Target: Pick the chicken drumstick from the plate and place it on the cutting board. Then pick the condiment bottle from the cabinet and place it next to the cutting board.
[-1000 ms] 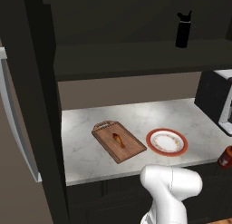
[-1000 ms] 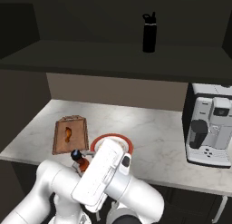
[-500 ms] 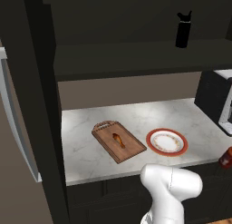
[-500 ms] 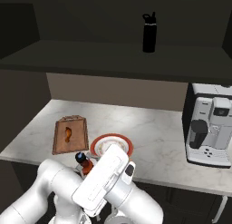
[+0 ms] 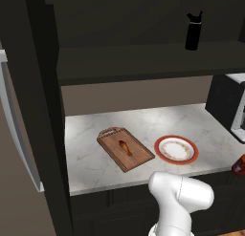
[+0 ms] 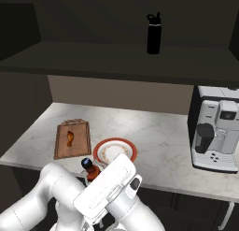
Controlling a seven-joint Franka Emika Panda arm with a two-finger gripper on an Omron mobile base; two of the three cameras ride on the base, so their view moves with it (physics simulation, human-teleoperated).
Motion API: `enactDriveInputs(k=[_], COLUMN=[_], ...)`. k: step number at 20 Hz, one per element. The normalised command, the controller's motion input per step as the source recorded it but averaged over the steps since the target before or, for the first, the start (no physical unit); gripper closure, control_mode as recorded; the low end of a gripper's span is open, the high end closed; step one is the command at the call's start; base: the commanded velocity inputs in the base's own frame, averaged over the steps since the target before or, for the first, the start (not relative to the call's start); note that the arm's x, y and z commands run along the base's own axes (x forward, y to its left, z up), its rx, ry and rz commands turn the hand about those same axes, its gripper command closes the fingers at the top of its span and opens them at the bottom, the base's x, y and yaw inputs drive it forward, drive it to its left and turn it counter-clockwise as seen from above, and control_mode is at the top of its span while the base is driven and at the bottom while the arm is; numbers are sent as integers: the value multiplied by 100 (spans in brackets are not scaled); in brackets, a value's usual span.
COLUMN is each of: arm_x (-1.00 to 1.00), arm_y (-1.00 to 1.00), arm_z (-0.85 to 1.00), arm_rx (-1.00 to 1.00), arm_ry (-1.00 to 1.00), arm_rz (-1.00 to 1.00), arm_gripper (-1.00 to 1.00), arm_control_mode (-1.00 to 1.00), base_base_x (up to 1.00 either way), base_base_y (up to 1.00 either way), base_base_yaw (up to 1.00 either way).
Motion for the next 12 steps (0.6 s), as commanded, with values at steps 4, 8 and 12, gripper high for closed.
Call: enactDriveInputs(k=[4, 8, 12], arm_x=[23, 33, 34], arm_y=[0, -1, -3], arm_z=[-10, -10, -7], arm_rx=[2, 3, 4], arm_ry=[-1, 0, 0], arm_rz=[-14, -12, -10], arm_gripper=[100, 100, 100], arm_control_mode=[-100, -100, -100], base_base_x=[0, 0, 0], base_base_y=[0, 0, 0], base_base_yaw=[0, 0, 0])
